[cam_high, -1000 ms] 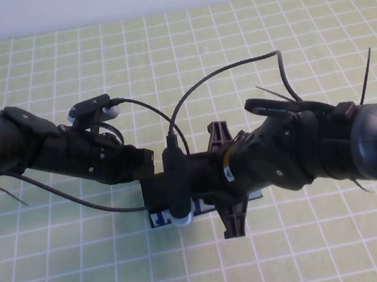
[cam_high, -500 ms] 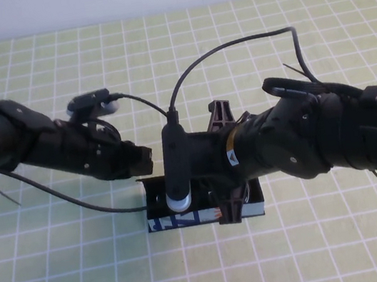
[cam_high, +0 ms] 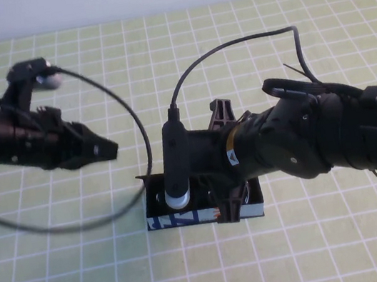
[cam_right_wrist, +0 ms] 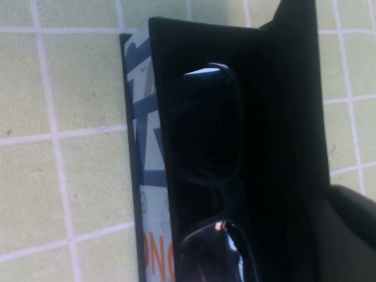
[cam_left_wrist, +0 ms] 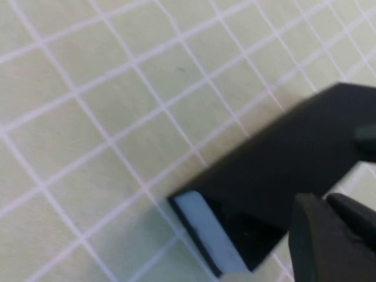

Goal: Take glasses out of glasses case
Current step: Pick up the glasses from the glasses case

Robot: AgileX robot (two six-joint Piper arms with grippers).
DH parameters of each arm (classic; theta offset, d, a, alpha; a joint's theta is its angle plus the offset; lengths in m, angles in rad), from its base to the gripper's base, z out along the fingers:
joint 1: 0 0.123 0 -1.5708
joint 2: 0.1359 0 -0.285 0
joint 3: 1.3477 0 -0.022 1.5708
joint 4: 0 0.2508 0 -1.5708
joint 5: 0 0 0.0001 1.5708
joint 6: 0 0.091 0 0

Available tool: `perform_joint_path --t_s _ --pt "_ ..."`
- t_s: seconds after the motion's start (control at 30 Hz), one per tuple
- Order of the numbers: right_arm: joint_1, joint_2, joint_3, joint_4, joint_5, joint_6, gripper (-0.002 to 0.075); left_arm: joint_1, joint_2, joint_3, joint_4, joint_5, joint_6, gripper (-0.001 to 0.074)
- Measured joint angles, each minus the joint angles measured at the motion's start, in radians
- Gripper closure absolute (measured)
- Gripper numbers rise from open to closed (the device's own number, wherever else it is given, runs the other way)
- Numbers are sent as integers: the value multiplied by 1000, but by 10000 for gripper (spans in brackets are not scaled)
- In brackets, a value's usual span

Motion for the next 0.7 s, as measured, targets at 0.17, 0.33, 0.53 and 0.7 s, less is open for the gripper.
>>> perform_joint_path --t_s 0.17,0.33,0.53,0.7 --pt "0 0 0 -1 0 0 731 0 -34 119 -68 140 227 739" --pt "0 0 0 -1 0 2 732 0 -32 156 -100 167 431 739" --pt "0 0 0 -1 0 2 732 0 52 156 -236 148 563 739" --pt "0 0 0 1 0 4 731 0 144 156 -318 118 644 739"
